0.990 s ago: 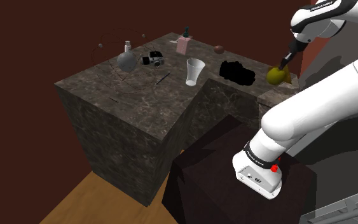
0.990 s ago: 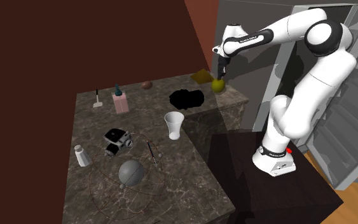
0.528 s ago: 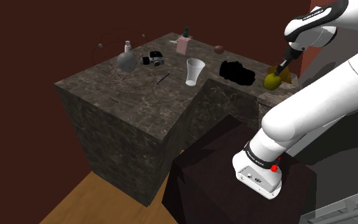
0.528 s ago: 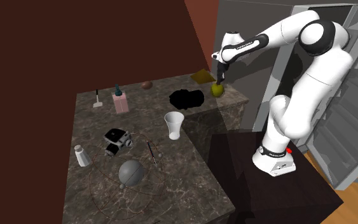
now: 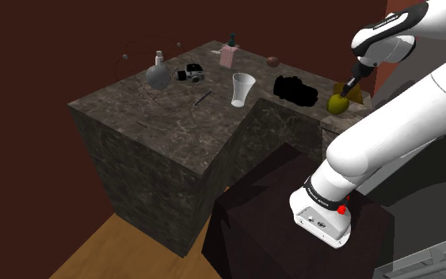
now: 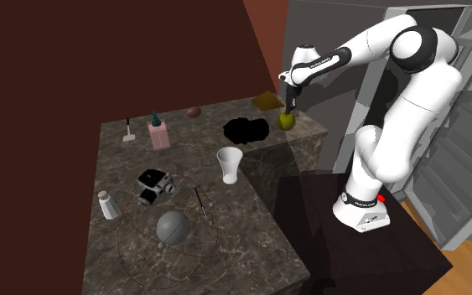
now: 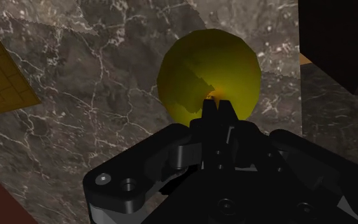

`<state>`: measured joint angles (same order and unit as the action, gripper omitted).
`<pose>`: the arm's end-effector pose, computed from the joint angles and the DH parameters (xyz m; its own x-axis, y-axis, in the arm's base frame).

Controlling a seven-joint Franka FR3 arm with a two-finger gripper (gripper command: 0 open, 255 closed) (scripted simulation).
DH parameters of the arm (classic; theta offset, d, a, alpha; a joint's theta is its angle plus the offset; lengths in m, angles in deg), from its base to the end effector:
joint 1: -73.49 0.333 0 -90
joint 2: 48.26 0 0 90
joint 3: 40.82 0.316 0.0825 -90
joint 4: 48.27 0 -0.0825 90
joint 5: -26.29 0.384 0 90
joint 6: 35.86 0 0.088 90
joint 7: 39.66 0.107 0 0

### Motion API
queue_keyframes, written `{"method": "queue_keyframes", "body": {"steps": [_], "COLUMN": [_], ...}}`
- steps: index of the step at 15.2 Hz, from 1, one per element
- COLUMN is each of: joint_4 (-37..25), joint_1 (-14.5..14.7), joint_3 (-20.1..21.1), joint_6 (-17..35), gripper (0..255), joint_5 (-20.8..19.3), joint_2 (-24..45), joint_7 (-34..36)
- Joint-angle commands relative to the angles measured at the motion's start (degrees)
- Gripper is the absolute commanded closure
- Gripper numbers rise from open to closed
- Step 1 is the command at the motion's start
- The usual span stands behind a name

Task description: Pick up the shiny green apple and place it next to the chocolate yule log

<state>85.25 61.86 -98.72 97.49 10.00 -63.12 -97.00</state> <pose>0.1625 -0.4737 0.4054 0.9971 -0.0277 0.0706 -0.0372 -0.9899 0.1369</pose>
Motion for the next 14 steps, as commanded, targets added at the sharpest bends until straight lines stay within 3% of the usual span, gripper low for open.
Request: {"method": "queue_keyframes", "body": {"steps": [1, 2, 3, 8, 12, 14], "joint_4": [0.0, 0.0, 0.0, 0.0, -3.2, -3.2], "joint_1": [0.0, 0.0, 0.0, 0.0, -2.9, -2.9], "joint_3": [0.0, 0.0, 0.0, 0.0, 5.1, 5.1], "joint_6": [0.0, 0.0, 0.0, 0.0, -8.4, -8.4], "gripper": [255, 255, 0, 0, 0, 0], "joint_5": [0.0, 0.0, 0.0, 0.0, -3.5, -3.5], "joint_2": [0.0, 0.0, 0.0, 0.0, -6.0, -6.0], "joint_7": [0.0, 0.0, 0.0, 0.0, 2.8, 2.8]}}
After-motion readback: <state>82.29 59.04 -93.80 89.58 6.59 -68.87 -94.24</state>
